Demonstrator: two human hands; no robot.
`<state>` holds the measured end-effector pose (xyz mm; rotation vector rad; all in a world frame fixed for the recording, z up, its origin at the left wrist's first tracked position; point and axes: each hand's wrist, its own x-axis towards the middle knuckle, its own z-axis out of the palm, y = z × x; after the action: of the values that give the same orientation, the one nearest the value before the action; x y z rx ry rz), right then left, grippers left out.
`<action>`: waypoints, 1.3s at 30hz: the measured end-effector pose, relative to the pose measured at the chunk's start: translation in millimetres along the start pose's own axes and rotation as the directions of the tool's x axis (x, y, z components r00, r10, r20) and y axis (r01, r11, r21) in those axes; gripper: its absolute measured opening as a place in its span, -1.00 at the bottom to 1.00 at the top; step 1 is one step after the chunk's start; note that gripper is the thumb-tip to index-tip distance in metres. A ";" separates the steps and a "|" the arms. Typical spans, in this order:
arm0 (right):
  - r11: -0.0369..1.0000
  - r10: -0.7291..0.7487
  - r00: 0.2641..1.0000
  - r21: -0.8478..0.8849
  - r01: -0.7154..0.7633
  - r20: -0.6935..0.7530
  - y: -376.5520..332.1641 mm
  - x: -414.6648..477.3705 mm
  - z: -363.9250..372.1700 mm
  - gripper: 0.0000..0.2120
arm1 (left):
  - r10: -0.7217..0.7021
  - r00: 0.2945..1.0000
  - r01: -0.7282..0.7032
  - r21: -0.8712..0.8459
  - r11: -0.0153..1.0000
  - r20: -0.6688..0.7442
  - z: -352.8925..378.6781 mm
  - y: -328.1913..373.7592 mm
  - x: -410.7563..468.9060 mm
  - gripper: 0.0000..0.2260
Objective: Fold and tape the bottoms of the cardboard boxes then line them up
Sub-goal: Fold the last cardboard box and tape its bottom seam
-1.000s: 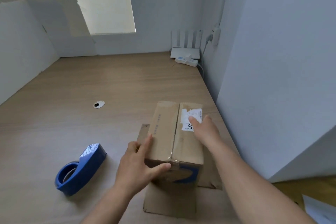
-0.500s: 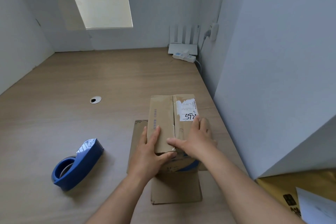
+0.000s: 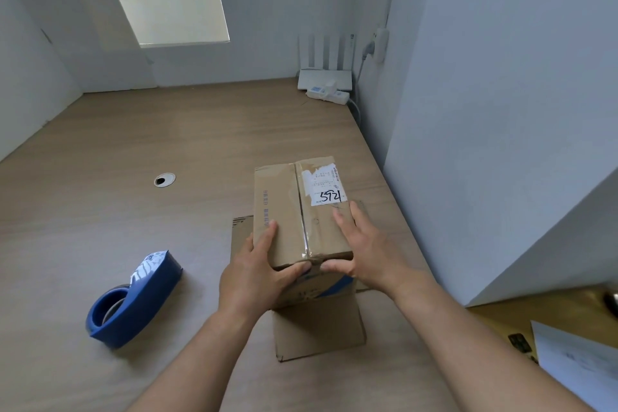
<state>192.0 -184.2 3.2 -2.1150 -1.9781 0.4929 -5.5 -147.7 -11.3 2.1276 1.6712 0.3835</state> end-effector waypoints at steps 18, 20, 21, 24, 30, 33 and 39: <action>0.972 -0.207 0.967 -0.145 0.185 -0.150 19.2 14.9 27.3 -0.14 | 0.069 0.998 -0.066 -0.124 0.990 0.013 -6.3 -33.7 6.0 -0.22; 0.976 -0.207 0.968 -0.090 0.196 -0.138 25.0 8.5 17.0 -0.11 | 0.075 0.996 -0.062 -0.200 0.978 0.053 -15.3 -40.3 -0.3 -0.17; 0.975 -0.218 0.953 -0.093 0.203 -0.212 24.0 7.4 12.0 -0.12 | 0.082 0.995 -0.067 -0.238 0.969 0.053 -22.0 -44.8 -4.8 -0.16; 0.937 -0.348 0.804 -0.168 0.305 -0.482 5.7 17.1 4.2 -0.35 | 0.010 0.996 -0.036 -0.288 0.957 -0.091 -38.0 -67.1 -16.2 -0.30; 0.826 -0.490 0.578 -0.137 0.546 -0.653 -102.1 46.8 21.5 -0.78 | -0.354 0.893 0.328 -0.136 0.935 -0.278 -38.3 -131.9 -8.6 -0.56; 0.761 -0.564 0.613 -0.060 0.646 -0.553 -151.0 50.0 52.2 -0.81 | -0.457 0.867 0.452 -0.073 0.889 -0.199 -40.0 -153.9 -2.6 -0.51; 0.813 -0.544 0.768 0.015 0.583 -0.339 -179.1 66.5 118.0 -0.75 | -0.614 0.788 0.614 0.115 0.781 -0.035 -45.3 -183.0 7.5 -0.53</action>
<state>-15.1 -112.6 -46.4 -1.3074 -2.1721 0.1338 -181.0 -97.2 -58.4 1.5083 2.3050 0.0728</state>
